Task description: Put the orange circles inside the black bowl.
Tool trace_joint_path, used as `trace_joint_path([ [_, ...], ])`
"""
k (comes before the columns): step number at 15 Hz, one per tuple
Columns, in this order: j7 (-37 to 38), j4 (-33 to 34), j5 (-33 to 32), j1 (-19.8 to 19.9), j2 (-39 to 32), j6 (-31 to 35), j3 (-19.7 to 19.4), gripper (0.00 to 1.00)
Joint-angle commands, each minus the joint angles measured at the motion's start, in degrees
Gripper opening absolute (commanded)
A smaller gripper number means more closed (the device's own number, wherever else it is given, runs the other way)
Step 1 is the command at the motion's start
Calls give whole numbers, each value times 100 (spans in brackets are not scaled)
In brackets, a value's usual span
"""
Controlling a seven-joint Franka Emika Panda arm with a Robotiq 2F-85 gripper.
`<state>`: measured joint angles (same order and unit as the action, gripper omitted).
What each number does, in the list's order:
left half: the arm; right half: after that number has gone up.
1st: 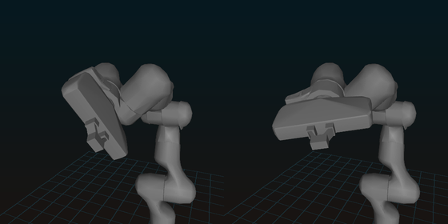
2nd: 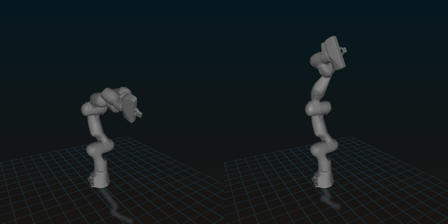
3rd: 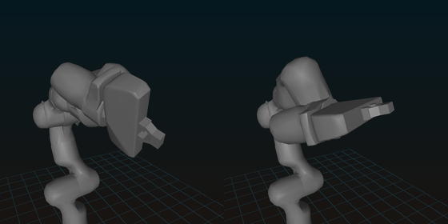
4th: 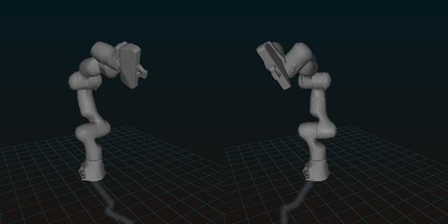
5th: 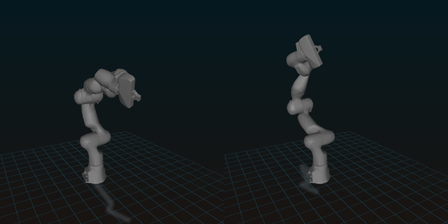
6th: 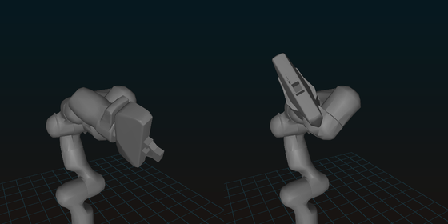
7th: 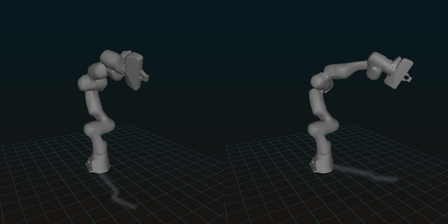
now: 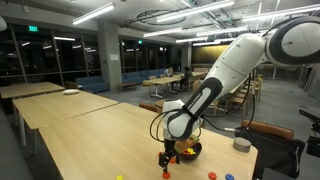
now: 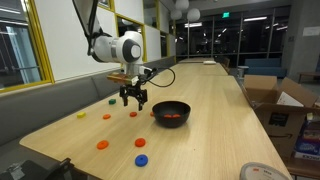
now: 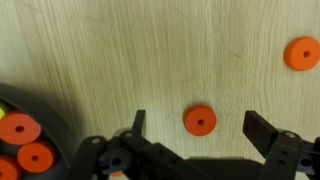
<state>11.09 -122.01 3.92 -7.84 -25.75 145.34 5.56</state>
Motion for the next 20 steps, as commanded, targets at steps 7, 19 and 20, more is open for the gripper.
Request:
trace_joint_path([
  [7,820,676,-327,-610,-730,294,-423,100],
  [19,1951,498,-528,-1265,-787,739,-920,100],
  [20,1968,471,-515,-1256,-750,746,-912,100],
])
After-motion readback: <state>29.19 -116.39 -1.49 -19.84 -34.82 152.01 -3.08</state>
